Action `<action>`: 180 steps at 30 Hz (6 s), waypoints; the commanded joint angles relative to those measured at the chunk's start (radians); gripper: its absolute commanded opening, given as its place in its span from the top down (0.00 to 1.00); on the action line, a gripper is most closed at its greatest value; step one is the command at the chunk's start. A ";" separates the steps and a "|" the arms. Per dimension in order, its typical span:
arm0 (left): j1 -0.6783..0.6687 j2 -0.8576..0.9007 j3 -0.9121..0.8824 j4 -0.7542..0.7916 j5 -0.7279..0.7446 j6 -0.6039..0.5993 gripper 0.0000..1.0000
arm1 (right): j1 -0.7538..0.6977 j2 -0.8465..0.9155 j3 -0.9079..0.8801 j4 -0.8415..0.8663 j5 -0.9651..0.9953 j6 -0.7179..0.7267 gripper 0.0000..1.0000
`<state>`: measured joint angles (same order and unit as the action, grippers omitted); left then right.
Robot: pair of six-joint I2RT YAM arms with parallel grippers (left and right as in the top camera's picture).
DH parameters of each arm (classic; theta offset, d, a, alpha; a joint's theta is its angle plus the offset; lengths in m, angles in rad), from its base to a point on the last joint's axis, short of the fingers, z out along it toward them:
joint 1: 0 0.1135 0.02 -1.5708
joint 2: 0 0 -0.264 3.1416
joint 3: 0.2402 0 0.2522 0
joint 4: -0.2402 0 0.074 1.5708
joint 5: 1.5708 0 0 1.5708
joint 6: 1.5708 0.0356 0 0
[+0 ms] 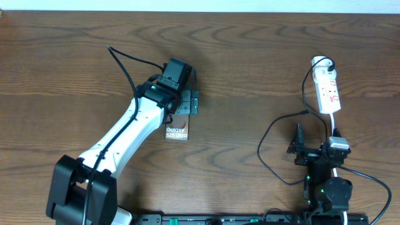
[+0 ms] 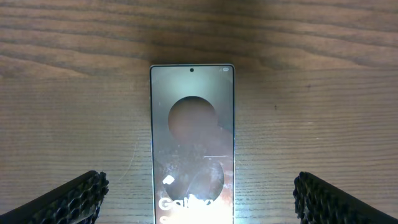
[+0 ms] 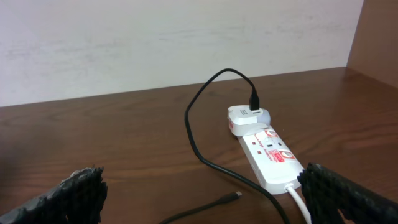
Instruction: Plug charger to phone and switch on socket
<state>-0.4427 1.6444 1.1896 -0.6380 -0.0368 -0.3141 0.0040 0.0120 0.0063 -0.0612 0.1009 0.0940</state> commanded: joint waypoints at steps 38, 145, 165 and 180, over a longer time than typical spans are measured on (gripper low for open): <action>-0.019 0.266 -0.013 0.056 -0.048 0.010 0.02 | 0.010 -0.005 -0.001 -0.003 -0.003 -0.013 0.01; 0.010 0.159 0.008 -0.115 0.029 -0.264 0.37 | 0.010 -0.005 -0.001 -0.003 -0.003 -0.013 0.01; 0.010 0.181 -0.097 -0.054 0.019 -0.274 0.37 | 0.010 -0.005 -0.001 -0.003 -0.003 -0.013 0.01; 0.010 0.181 -0.124 -0.023 0.018 -0.291 0.13 | 0.010 -0.005 -0.001 -0.003 -0.003 -0.013 0.01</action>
<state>-0.4393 1.8286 1.0725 -0.6674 -0.0029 -0.5919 0.0040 0.0120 0.0063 -0.0612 0.1009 0.0940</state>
